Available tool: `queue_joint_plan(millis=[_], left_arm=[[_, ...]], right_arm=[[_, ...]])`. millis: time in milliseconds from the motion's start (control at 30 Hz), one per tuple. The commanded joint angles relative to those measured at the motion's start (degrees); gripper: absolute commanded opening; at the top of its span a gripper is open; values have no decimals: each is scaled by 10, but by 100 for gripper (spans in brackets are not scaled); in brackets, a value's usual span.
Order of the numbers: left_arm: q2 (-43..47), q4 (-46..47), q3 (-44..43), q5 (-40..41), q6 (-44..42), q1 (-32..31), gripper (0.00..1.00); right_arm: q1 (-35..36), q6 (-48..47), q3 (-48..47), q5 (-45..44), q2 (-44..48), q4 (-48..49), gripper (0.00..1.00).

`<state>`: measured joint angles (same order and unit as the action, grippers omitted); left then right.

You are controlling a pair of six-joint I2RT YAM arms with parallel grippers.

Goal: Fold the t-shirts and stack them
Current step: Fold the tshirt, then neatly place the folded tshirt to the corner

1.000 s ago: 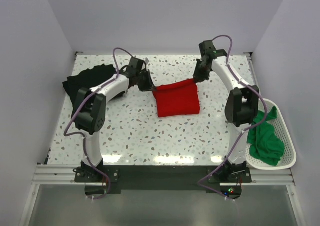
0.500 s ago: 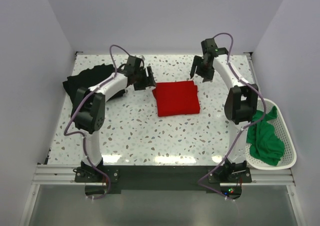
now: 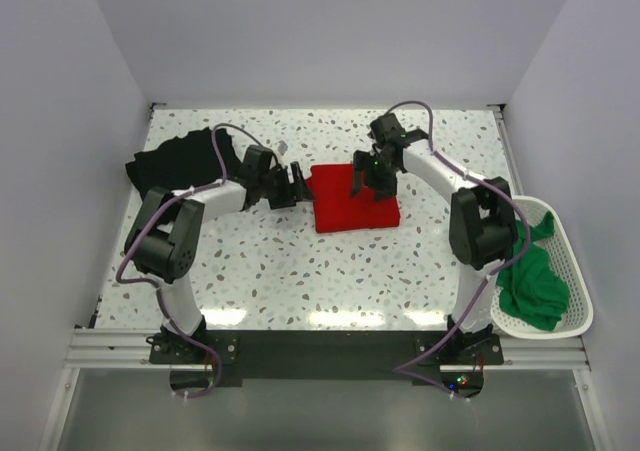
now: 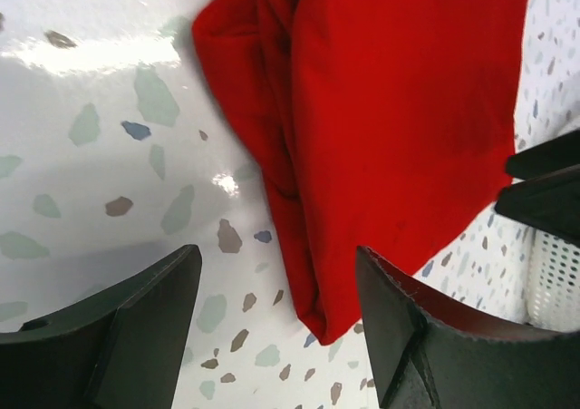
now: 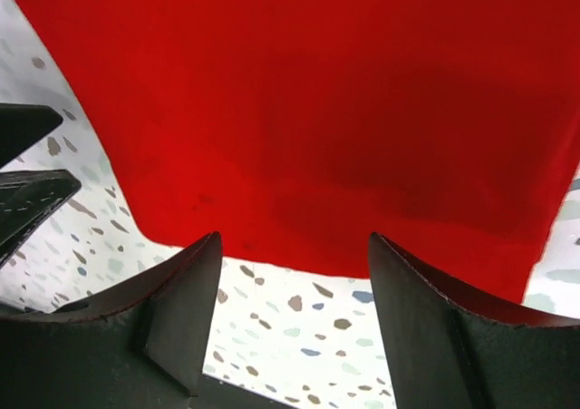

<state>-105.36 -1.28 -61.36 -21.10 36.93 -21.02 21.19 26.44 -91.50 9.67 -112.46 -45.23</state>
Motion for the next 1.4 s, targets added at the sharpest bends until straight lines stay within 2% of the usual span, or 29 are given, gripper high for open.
queue_joint_plan(millis=[0, 133, 367, 600, 800, 1067, 1367], left_arm=[[13, 119, 27, -58, 25, 3, 73], [-3, 178, 48, -82, 44, 3, 74], [-41, 208, 48, -86, 62, 3, 74], [-63, 232, 43, -72, 83, 3, 74], [-76, 235, 49, -20, 99, 4, 74], [-104, 234, 42, 8, 112, 3, 74], [-142, 163, 16, 29, 119, -6, 74]], right_arm=[[-7, 20, 24, 41, -6, 43, 68], [-8, 8, 25, 33, -33, 31, 68], [-7, -2, 24, 9, -78, 16, 68], [-7, 9, 49, 3, -80, 30, 67], [-7, 9, 44, 5, -77, 26, 67], [-8, 8, 39, 15, -81, 25, 67], [-7, 11, 33, 24, -83, 28, 67]])
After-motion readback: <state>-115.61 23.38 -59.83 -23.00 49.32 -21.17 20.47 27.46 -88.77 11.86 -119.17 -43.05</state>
